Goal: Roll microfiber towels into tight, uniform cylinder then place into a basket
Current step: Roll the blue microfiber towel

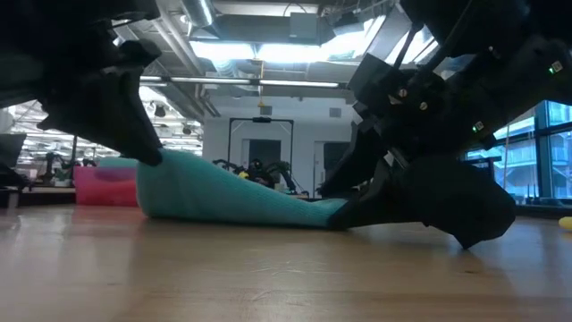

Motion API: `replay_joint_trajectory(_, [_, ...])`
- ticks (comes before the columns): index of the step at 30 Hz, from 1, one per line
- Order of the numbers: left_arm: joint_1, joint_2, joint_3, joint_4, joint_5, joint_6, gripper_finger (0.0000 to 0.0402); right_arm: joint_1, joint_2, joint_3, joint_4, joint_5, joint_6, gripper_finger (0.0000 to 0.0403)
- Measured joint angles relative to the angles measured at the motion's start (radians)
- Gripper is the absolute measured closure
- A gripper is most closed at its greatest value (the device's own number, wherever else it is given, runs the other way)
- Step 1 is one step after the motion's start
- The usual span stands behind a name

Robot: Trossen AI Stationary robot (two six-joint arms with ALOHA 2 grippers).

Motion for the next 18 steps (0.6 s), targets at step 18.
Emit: replay_joint_trajectory(18, [-0.011, -0.050, 0.000, 0.014, -0.044, 0.003, 0.0401, 0.002, 0.000, 0.000, -0.023, -0.014, 0.046, 0.0206])
